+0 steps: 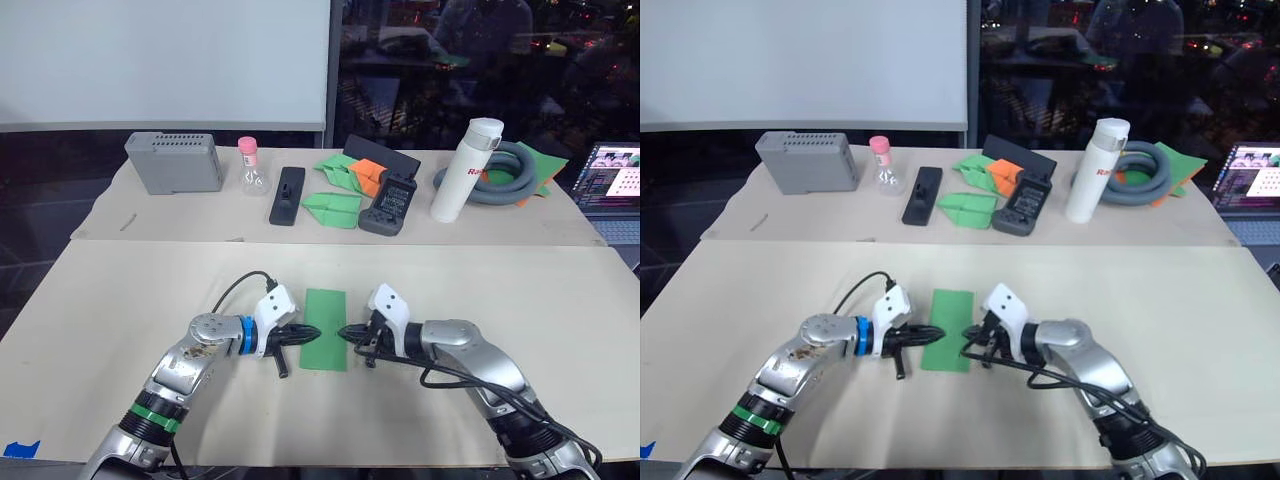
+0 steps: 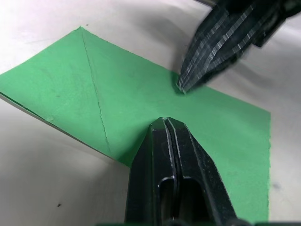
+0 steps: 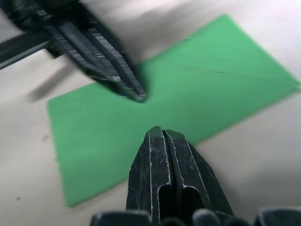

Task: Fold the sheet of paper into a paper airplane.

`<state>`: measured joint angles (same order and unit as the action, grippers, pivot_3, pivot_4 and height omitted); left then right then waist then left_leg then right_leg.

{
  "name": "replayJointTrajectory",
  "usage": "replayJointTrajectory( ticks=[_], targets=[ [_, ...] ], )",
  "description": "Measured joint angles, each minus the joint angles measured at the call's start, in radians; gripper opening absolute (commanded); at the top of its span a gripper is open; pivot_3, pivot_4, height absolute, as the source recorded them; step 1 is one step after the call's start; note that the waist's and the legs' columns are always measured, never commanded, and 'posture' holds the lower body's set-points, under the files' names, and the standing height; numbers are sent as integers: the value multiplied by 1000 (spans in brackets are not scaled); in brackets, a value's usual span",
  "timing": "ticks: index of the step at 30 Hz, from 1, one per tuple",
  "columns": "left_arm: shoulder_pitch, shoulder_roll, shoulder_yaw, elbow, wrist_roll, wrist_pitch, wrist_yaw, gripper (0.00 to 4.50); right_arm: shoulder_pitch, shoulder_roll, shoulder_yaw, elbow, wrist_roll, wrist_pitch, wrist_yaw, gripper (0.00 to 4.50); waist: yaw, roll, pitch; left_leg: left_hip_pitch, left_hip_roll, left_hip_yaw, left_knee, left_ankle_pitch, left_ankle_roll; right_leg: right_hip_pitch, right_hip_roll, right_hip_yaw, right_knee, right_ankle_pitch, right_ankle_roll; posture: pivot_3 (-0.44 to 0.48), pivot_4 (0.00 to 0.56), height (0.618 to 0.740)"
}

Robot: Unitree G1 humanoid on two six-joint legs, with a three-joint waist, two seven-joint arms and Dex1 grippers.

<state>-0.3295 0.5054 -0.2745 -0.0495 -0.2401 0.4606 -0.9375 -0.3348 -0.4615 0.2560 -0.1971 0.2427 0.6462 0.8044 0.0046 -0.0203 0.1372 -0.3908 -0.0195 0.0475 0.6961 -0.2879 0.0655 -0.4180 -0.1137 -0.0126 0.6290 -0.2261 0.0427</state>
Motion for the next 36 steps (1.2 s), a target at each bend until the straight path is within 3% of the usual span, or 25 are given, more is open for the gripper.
replayJointTrajectory(
  ticks=[13,27,36],
  targets=[
    [19,-2,6,-19,3,-1,25,0,-56,51,28,177,-58,-163,9,12,-3,0,0,0,0,0,0,0,0,0,1,0,0,0,0,0,150,740],
    [69,-9,27,-68,3,7,76,0,-204,139,-13,501,-84,-344,-51,12,-14,0,0,1,1,0,-1,4,-7,0,0,0,1,0,0,0,150,740],
    [70,-8,33,-73,2,21,79,0,-207,166,-60,553,-83,-374,-65,12,-17,0,0,2,1,0,-2,4,-7,0,0,1,1,0,0,0,150,740]
  ],
)
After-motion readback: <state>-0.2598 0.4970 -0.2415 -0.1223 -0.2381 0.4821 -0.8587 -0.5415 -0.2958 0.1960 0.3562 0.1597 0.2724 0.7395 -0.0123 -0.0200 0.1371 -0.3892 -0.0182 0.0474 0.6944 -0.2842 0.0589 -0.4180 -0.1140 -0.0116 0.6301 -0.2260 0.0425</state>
